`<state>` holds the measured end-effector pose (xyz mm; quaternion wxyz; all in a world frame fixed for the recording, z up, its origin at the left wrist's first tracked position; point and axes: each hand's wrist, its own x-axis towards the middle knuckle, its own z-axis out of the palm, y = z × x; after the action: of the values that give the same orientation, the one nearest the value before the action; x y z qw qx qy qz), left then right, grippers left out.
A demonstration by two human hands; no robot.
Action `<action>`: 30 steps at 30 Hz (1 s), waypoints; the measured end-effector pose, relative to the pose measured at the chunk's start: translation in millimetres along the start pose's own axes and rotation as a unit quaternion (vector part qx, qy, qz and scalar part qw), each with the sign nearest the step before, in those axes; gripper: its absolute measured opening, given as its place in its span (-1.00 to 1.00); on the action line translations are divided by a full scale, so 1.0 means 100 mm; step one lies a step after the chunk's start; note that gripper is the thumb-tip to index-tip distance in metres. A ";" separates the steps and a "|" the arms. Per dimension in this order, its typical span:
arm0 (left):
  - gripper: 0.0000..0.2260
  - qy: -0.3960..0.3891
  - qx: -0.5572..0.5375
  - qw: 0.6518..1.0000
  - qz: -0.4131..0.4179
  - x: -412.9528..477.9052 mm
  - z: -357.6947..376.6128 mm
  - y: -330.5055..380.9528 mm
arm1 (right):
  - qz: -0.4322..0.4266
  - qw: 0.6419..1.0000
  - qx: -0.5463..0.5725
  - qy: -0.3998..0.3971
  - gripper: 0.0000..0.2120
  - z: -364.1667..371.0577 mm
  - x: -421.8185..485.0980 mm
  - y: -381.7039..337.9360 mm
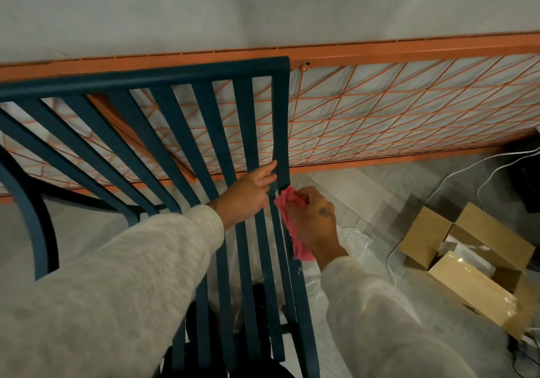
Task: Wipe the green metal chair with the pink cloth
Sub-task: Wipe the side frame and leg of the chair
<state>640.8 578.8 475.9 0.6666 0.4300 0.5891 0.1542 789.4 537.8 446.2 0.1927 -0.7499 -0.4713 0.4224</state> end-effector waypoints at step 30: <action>-0.60 0.005 0.072 0.997 -0.002 -1.78 0.25 -1.34 | 0.116 0.958 0.259 0.031 -0.81 -0.45 -2.03 0.88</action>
<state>577.6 363.8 489.7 0.6312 0.4746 0.6031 0.1125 834.1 323.3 503.2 0.3447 -0.7366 -0.2489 0.5260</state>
